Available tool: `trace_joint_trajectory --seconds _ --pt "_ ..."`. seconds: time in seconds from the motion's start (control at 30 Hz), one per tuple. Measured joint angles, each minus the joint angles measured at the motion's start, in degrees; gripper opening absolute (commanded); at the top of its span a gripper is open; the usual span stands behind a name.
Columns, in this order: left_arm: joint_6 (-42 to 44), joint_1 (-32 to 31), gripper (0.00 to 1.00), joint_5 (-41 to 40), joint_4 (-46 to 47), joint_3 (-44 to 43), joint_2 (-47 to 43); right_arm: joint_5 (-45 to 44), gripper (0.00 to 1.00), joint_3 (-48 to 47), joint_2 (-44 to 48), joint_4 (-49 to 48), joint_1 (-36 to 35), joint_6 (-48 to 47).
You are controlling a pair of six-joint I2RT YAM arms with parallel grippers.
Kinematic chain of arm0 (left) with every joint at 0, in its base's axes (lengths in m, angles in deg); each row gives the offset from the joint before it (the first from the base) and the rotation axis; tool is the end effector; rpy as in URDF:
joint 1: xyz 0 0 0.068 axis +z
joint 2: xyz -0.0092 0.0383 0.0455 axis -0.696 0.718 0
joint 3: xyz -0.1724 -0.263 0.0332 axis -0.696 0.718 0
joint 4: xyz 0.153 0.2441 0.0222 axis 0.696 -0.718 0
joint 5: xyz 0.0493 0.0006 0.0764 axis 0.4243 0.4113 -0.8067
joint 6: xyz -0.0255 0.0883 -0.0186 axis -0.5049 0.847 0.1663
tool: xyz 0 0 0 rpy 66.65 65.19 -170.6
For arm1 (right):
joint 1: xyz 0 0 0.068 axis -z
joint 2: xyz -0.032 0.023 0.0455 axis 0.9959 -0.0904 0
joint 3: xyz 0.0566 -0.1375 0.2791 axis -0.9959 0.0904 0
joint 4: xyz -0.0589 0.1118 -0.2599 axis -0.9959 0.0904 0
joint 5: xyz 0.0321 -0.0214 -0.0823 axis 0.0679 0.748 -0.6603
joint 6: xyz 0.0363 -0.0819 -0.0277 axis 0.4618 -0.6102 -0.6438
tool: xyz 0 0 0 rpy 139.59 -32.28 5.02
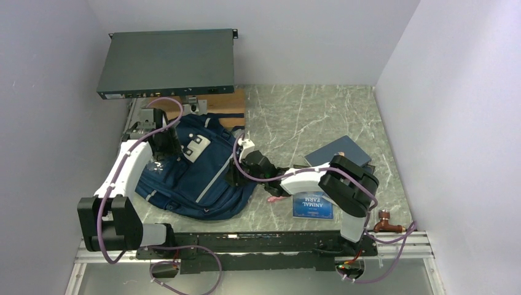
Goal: Pack the student bag
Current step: Unzip the student bag at the center of the board.
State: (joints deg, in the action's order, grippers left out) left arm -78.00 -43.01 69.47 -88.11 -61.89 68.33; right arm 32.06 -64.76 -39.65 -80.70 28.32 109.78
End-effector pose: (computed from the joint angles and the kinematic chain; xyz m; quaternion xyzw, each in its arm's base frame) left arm 0.3010 0.0119 0.2668 -0.1850 0.9435 -0.0099 0.2748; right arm 0.2449 0.3727 0.1539 -0.1722 0.8280 0.3833 0.3712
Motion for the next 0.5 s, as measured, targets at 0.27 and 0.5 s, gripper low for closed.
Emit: trace_joint_trajectory --seconds 0.27,0.5 --pt "1.1 0.0 0.56 -1.0 1.3 2.1 0.1 -2.6 0.60 -8.3 4.4 17.9 -2.0 -7.6" --pt "2.1 -0.5 0.43 -2.5 1.8 1.6 2.0 -1.3 0.59 -11.5 4.3 20.2 -1.9 -10.0"
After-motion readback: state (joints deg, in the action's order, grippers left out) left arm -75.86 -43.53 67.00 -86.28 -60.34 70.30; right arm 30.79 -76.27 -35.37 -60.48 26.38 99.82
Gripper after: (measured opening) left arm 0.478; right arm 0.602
